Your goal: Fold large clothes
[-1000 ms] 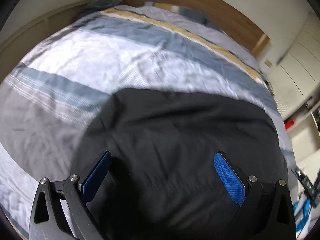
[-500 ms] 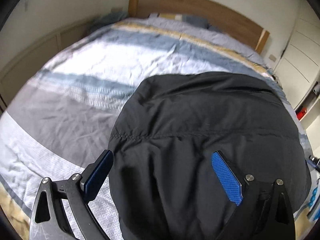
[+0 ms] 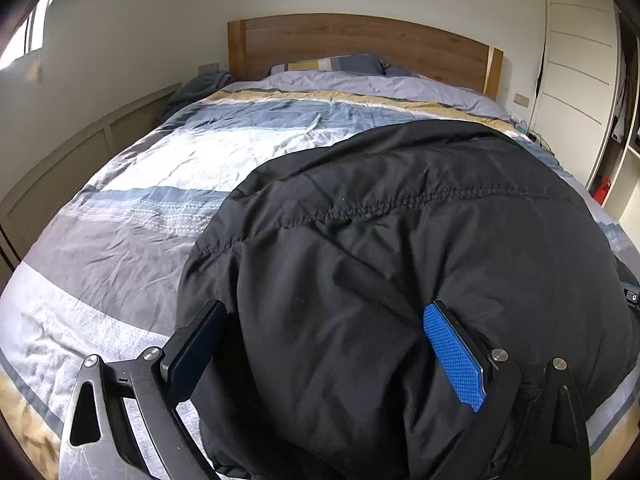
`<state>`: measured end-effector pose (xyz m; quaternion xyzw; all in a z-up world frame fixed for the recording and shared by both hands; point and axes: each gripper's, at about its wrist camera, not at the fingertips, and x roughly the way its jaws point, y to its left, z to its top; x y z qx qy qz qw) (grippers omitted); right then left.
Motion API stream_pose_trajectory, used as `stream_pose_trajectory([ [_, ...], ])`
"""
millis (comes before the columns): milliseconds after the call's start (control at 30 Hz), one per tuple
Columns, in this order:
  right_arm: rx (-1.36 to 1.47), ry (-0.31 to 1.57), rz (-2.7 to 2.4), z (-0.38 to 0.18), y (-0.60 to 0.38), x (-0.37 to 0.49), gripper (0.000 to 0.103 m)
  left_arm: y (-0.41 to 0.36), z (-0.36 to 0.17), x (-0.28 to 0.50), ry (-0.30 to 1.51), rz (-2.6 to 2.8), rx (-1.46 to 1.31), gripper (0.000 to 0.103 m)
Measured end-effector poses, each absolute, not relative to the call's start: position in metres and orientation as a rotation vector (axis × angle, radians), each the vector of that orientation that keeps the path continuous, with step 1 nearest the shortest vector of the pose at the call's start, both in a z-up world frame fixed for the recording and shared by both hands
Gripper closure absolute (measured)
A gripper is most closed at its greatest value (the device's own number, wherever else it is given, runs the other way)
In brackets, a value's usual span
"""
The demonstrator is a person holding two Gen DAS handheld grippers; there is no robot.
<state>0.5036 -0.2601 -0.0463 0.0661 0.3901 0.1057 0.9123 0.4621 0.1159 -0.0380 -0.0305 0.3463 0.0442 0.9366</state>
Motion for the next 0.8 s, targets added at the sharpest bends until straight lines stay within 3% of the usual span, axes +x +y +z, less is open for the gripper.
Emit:
stream_pose_trajectory([
  [800,0.205,0.784,0.178,-0.050,-0.312,0.472,0.029,0.112,-0.045,0.454,0.723,0.105,-0.059,0.002],
])
